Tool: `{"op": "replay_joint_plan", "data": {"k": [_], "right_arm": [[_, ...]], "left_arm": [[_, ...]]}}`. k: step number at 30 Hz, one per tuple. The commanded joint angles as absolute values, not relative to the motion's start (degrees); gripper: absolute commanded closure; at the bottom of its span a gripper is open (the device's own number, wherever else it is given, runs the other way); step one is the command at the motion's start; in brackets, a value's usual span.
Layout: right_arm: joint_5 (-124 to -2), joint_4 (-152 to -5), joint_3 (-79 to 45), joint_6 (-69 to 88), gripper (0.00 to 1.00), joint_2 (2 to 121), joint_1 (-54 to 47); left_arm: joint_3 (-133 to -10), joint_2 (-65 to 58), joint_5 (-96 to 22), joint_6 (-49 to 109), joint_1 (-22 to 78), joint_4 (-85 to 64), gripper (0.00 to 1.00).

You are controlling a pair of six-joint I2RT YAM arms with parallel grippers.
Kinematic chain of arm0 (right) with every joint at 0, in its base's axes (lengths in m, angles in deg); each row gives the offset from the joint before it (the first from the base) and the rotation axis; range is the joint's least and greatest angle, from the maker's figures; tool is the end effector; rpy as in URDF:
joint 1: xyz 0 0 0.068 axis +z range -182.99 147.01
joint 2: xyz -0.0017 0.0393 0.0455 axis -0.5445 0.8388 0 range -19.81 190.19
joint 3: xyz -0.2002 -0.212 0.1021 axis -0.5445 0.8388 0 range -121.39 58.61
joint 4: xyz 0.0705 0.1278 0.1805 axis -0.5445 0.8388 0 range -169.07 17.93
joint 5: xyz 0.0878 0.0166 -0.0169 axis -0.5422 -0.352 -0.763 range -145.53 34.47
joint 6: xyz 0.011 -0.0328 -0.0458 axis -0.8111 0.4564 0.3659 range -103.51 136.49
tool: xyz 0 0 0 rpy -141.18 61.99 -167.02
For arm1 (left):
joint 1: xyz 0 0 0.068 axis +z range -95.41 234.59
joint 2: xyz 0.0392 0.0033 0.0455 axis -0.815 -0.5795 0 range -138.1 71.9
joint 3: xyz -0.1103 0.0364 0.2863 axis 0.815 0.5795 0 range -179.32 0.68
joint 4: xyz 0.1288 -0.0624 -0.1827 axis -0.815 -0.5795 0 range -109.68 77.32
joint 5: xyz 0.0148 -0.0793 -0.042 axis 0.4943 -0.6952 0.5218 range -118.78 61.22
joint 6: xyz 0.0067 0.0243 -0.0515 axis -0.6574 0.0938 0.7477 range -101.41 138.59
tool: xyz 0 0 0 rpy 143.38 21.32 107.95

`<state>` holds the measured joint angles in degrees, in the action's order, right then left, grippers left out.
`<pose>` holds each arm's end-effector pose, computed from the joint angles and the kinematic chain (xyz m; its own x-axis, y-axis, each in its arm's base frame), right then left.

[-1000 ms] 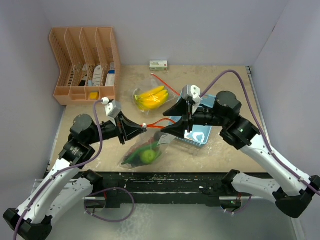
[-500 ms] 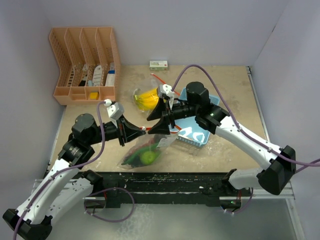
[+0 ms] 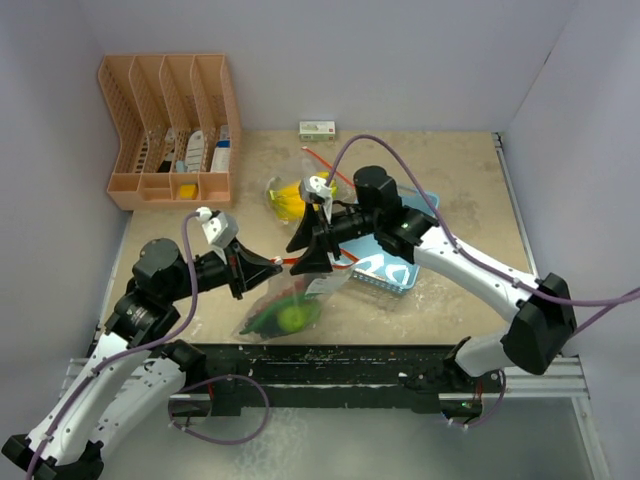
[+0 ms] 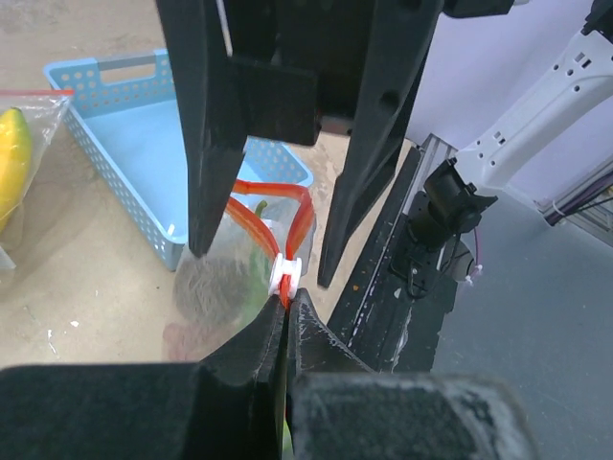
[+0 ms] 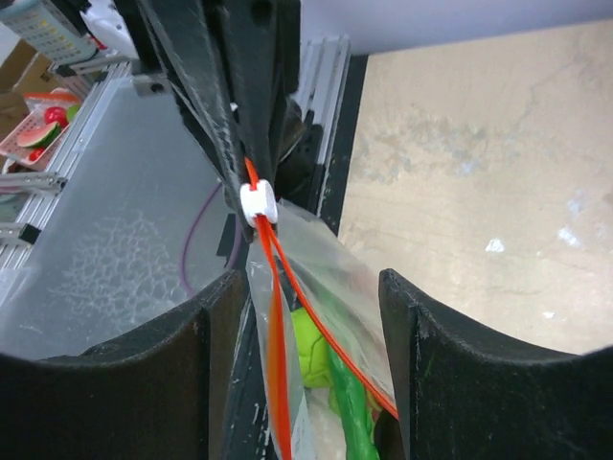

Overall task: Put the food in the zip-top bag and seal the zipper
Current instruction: Zip the zipper food storage bag at the center of the board.

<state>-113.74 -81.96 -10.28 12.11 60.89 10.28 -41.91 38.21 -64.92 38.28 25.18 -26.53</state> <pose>0.1851 0.2217 0.4110 -0.1869 -0.1207 -0.9749 -0.9610 -0.1833 0.2069 0.0556 -0.0589 0.3637 -0.3768 -0.0998 -0.9209 0.8300 0.4051 -0.3835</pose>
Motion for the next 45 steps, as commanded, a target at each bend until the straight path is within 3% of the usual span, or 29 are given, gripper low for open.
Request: {"op": "replay_joint_plan", "data": {"k": [1, 5, 6, 9, 10, 13, 24, 32, 39, 43, 45], "right_arm": [[-112.0, -79.2, -11.1, 13.8, 0.39, 63.3, 13.1], [-108.1, -74.9, -13.9, 16.2, 0.46, 65.5, 16.3], [-107.9, -73.7, -14.6, 16.9, 0.56, 66.0, 16.8], [-105.1, -71.0, -15.8, 17.5, 0.98, 66.2, 17.2], [-103.7, -70.5, -15.9, 17.5, 1.00, 65.9, 17.2], [-102.3, -68.7, -15.1, 17.7, 1.00, 64.1, 17.2], [-102.4, -70.7, -15.3, 17.1, 1.00, 60.6, 17.2], [-105.2, -70.9, -15.3, 17.6, 1.00, 60.5, 17.3], [-105.3, -71.1, -15.2, 17.5, 1.00, 59.7, 17.3], [-104.8, -70.9, -15.3, 17.5, 1.00, 59.6, 17.3], [-103.9, -70.4, -15.4, 17.4, 0.97, 59.4, 17.3]], "left_arm": [[-43.7, 38.5, -62.6, 36.7, 24.9, -25.2, 1.00], [-43.4, 38.2, -62.4, 36.6, 24.9, -25.2, 1.00], [-43.4, 38.1, -62.4, 36.7, 24.9, -25.3, 1.00], [-43.5, 38.6, -62.0, 36.7, 24.8, -25.6, 1.00], [-43.6, 38.8, -61.7, 36.6, 24.8, -25.9, 1.00], [-43.6, 39.6, -60.7, 36.5, 24.9, -26.8, 0.98], [-41.5, 40.0, -63.3, 38.0, 24.9, -24.2, 0.59], [-38.2, 40.3, -61.7, 40.6, 24.9, -15.4, 0.51], [-33.1, 39.1, -66.9, 44.1, 24.9, -4.7, 0.67], [-32.6, 37.3, -68.9, 45.4, 24.9, -3.0, 1.00], [-32.9, 37.2, -69.3, 45.2, 24.9, -3.2, 1.00]]}}
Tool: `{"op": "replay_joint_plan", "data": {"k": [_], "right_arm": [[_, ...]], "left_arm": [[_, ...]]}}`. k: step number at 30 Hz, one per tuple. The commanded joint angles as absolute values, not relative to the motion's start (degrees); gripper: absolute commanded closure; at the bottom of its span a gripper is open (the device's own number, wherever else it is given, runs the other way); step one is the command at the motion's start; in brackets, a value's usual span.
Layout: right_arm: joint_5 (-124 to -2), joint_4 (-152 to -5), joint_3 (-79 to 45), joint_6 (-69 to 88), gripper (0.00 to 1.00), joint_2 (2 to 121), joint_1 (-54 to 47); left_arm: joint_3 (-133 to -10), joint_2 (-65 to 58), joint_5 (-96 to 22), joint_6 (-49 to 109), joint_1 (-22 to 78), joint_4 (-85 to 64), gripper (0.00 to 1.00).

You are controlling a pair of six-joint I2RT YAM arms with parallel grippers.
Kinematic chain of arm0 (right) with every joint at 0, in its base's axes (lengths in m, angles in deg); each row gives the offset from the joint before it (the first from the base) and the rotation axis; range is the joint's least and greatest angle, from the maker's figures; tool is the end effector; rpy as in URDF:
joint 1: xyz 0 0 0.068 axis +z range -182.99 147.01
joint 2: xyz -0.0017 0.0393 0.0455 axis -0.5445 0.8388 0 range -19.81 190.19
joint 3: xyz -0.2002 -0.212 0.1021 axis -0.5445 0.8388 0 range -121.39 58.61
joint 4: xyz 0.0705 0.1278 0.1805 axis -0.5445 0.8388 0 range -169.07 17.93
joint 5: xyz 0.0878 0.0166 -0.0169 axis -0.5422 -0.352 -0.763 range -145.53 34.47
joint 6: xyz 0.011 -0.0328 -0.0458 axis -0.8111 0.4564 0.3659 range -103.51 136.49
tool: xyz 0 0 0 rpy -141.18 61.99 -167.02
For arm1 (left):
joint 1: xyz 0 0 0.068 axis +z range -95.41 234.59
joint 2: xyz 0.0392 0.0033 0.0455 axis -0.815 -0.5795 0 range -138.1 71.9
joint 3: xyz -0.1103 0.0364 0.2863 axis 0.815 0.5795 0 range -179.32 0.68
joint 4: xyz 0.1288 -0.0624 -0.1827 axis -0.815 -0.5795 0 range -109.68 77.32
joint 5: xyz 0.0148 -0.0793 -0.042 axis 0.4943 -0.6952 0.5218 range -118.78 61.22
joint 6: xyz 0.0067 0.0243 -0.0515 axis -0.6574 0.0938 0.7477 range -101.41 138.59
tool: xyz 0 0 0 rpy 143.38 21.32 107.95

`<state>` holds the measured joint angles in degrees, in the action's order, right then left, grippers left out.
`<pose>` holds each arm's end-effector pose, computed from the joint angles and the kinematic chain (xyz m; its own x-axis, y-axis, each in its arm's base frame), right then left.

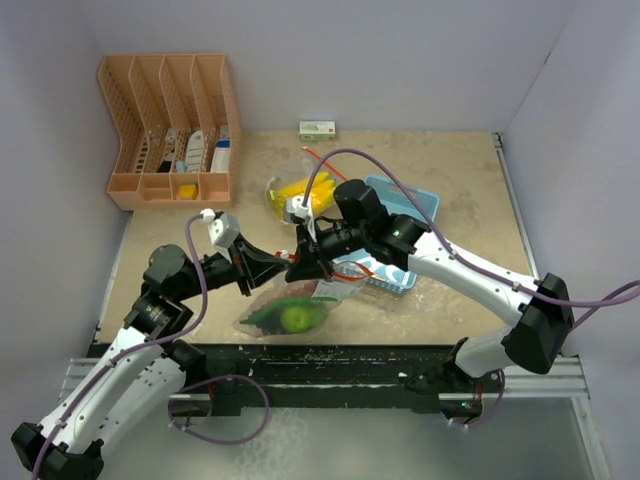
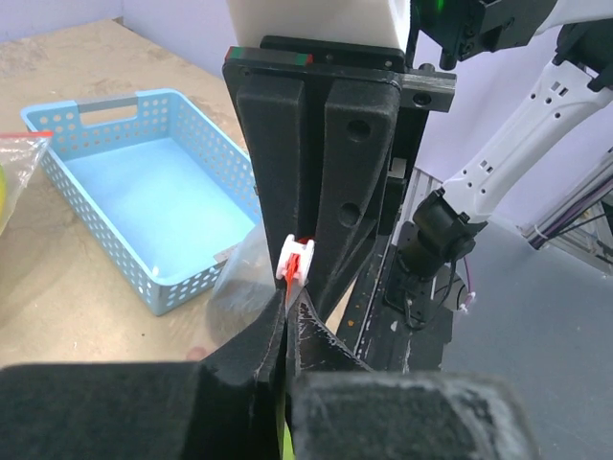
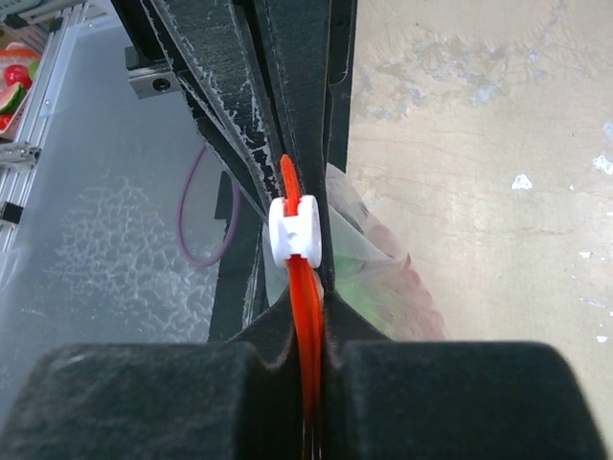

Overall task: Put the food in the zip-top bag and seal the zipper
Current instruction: Zip the zipper food storage bag at the center of the board.

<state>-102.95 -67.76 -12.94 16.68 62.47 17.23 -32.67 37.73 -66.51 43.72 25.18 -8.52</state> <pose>0.1654 0.2455 0.3931 -0.2370 -0.2882 -0.9278 -0.9575 -0.0926 0.2733 0.0670 -0.0664 0.3459 -0.3449 -0.1910 -0.9190 0.8550 0.3401 -0.3916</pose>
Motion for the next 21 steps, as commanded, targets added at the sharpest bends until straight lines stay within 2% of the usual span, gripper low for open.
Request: {"op": "replay_joint_plan", "data": {"k": [1, 4, 10, 13, 21], "right_arm": [[-103.0, -69.2, -15.4, 17.5, 0.89, 59.2, 17.3], [-100.5, -68.1, -15.1, 17.7, 0.70, 57.6, 17.2], [-99.1, -64.6, -15.8, 19.9, 0.52, 51.6, 17.2], [-99.6, -66.3, -15.8, 19.2, 0.47, 50.2, 17.2], [-96.9, -70.3, -18.0, 13.1, 0.44, 55.5, 17.2]], "left_arm": [[-33.3, 37.4, -69.5, 44.9, 24.9, -3.6, 1.00], [-35.1, 38.3, -68.5, 43.2, 24.9, -7.0, 1.00], [-38.2, 38.9, -65.7, 40.5, 24.9, -14.7, 1.00], [-37.8, 39.0, -66.0, 40.9, 24.9, -13.9, 1.00], [-37.2, 39.3, -67.0, 41.0, 24.9, -12.5, 1.00]]}}
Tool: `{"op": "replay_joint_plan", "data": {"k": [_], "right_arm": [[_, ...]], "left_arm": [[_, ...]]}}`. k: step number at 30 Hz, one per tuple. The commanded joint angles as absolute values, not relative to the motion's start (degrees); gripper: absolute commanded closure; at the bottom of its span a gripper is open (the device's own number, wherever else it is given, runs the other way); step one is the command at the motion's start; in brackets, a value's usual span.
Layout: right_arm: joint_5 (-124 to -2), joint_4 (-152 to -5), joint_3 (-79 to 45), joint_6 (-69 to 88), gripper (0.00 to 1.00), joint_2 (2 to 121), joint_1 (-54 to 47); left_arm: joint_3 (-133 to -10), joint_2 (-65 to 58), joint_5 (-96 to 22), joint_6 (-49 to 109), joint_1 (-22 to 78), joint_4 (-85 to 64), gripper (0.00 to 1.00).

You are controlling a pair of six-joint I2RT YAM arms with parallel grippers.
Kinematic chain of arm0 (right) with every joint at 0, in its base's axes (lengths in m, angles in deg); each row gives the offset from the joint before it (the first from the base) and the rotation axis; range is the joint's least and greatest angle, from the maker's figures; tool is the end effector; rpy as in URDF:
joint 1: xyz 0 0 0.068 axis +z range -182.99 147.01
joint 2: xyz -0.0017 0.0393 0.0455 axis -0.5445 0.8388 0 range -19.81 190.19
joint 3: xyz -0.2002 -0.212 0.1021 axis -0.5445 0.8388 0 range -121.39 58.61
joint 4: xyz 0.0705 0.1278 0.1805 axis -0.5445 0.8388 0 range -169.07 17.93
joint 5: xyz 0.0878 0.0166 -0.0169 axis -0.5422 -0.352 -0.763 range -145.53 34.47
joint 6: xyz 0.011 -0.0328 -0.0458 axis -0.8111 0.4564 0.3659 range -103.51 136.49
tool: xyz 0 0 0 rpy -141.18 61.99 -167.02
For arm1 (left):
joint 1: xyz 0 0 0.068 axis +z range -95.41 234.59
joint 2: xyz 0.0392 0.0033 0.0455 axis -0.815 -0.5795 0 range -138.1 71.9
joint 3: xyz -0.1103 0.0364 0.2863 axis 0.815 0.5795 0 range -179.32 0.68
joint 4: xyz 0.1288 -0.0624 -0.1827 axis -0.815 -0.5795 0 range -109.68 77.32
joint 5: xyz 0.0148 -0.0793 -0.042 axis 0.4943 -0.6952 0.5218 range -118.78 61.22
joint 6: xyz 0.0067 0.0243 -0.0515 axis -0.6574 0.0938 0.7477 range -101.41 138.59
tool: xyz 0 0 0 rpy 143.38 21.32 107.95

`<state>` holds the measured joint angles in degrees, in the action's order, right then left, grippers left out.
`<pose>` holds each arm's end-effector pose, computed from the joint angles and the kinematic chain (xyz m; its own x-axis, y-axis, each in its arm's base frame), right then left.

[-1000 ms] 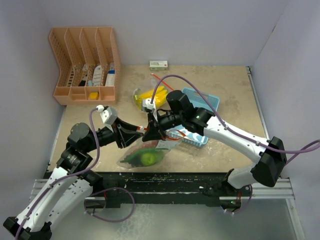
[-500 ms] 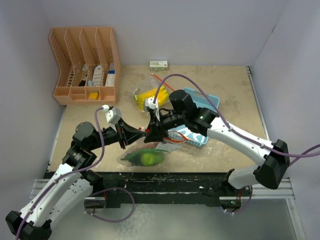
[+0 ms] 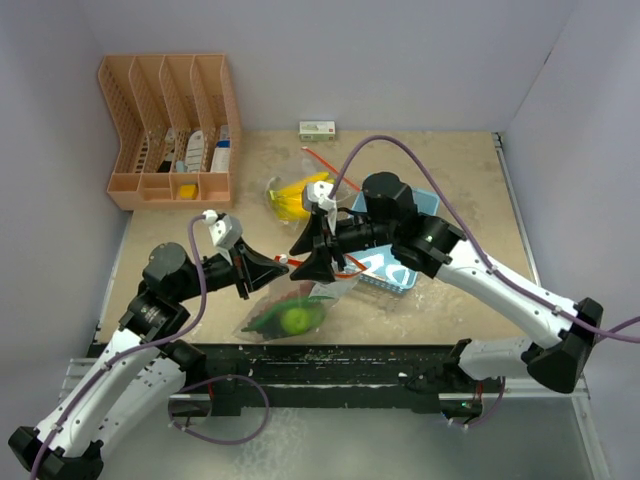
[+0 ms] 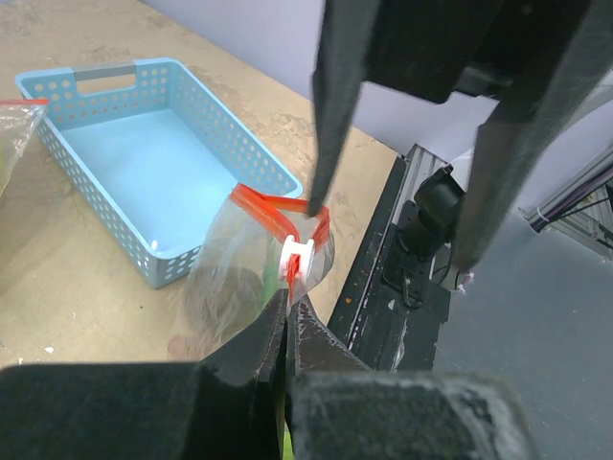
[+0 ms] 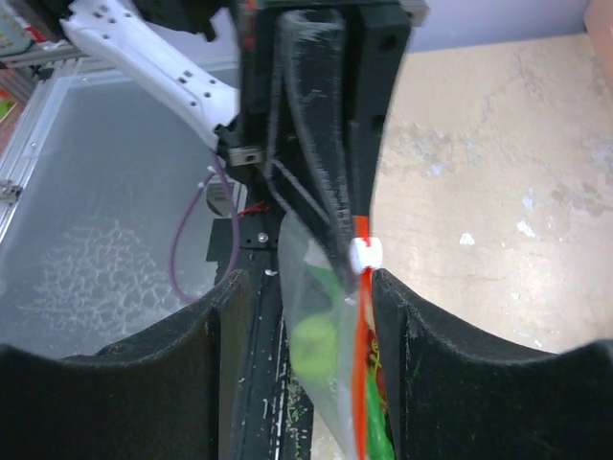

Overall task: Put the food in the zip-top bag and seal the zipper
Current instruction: Zip the zipper food storage bag at the center of the board.

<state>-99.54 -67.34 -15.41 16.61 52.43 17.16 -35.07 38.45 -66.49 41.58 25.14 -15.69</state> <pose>0.1329 0.2033 0.4491 -0.1087 -0.1326 -0.9852 -0.9909 -0.0648 0.1180 0.0624 -0.0638 0.3468 -0.3698 -0.1459 -0.9176 0.8442 0.3598 -0.3974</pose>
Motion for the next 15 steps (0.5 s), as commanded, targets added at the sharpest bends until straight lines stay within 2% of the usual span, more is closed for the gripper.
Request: {"op": "replay_joint_plan", "data": {"k": [1, 10, 12, 15], "right_arm": [[-96.7, -70.6, -18.3, 12.6, 0.43, 56.3, 17.2], [-96.7, -75.0, -18.9, 10.1, 0.43, 58.1, 17.2], [-98.1, -75.1, -19.5, 10.1, 0.48, 58.5, 17.2], [-100.1, -75.4, -20.0, 10.1, 0.60, 59.0, 17.2]], "left_arm": [[-37.1, 39.5, -67.0, 41.0, 24.9, -12.3, 1.00], [-37.2, 40.3, -67.0, 41.1, 24.9, -12.7, 1.00], [-37.2, 40.3, -67.0, 41.1, 24.9, -12.9, 1.00], [-37.1, 40.2, -67.0, 41.0, 24.9, -13.0, 1.00]]}}
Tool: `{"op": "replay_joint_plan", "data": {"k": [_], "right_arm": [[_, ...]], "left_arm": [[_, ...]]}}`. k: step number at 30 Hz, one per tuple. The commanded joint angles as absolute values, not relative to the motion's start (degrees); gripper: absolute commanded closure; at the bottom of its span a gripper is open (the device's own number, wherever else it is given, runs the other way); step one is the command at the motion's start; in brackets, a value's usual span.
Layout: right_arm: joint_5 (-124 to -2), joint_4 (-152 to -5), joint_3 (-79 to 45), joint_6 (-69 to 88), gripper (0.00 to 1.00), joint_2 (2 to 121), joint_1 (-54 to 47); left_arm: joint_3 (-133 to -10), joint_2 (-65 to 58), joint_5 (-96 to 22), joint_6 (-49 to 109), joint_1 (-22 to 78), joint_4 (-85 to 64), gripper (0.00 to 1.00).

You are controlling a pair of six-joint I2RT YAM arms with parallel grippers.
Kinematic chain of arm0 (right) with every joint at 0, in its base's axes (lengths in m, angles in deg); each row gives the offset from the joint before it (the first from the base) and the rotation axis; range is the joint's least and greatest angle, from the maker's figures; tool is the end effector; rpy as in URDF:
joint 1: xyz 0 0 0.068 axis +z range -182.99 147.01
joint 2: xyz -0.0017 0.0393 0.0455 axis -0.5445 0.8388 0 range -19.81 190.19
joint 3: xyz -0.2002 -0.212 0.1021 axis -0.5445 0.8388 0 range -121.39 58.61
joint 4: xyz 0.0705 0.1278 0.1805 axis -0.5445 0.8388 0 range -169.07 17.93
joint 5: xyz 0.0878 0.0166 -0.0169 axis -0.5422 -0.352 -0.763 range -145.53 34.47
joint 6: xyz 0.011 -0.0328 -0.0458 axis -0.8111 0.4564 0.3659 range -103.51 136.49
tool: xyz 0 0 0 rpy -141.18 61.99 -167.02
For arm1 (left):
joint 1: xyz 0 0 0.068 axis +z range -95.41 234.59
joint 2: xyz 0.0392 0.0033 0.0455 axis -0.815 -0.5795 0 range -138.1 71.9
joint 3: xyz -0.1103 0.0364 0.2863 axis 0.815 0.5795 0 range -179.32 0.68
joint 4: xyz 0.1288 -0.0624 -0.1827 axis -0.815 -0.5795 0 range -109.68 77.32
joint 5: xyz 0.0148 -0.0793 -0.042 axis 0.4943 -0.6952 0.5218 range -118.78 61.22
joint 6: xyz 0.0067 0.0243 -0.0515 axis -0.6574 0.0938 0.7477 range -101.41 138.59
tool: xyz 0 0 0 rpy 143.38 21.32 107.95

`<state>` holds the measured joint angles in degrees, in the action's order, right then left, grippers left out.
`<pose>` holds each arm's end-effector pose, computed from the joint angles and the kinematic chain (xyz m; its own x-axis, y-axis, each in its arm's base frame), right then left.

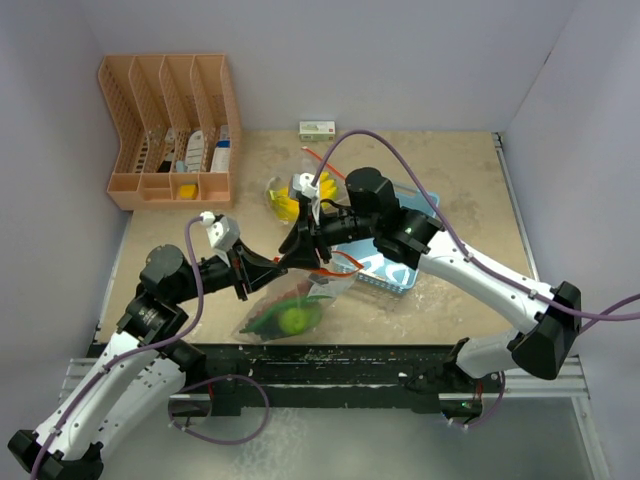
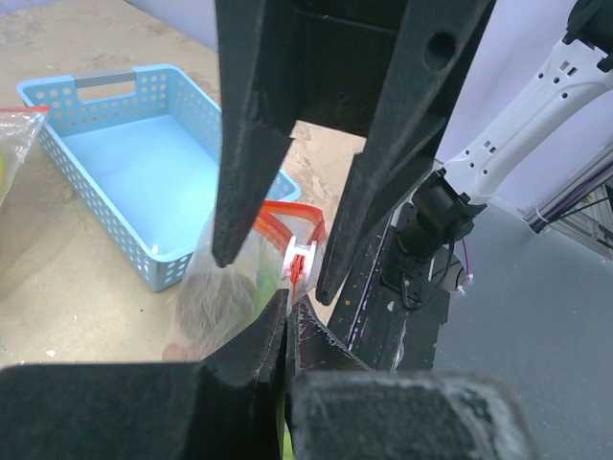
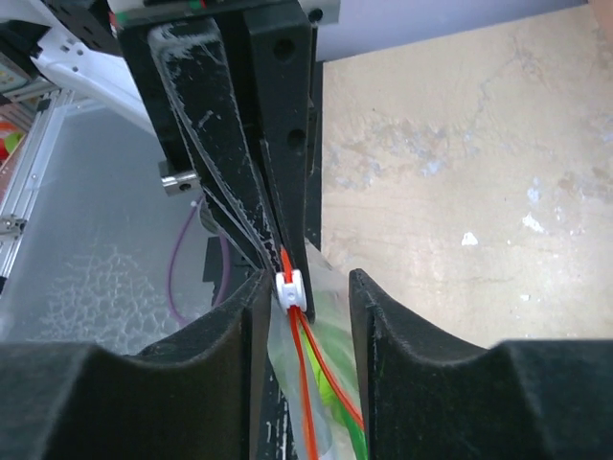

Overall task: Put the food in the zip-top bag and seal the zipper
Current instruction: Zip the zipper food storage bag at the center of the board.

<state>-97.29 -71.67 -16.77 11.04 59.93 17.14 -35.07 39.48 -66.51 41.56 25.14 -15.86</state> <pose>0.1625 0.2368 0.4323 -0.2242 -0.1579 -0.9617 -0.9736 -0.0073 0.2282 0.0587 -0.0617 0.3476 -0.3575 -0.1524 -0.9214 0.8495 0.3567 -0.3887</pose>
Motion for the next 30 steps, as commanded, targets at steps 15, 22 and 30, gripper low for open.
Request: {"op": "replay_joint_plan", "data": {"k": [15, 22, 30], "right_arm": [[-100.4, -70.8, -18.1, 12.9, 1.00, 58.0, 17.1], [-97.2, -69.2, -13.5, 13.3, 1.00, 54.6, 14.3], [-91.5, -68.4, -8.9, 12.8, 1.00, 50.8, 13.0]], "left_arm": [[-38.0, 40.4, -66.2, 41.0, 24.9, -13.3, 1.00], [-41.2, 42.2, -63.6, 39.4, 24.9, -17.4, 1.00], [-47.0, 44.3, -54.9, 36.4, 24.9, -24.8, 1.00]]}}
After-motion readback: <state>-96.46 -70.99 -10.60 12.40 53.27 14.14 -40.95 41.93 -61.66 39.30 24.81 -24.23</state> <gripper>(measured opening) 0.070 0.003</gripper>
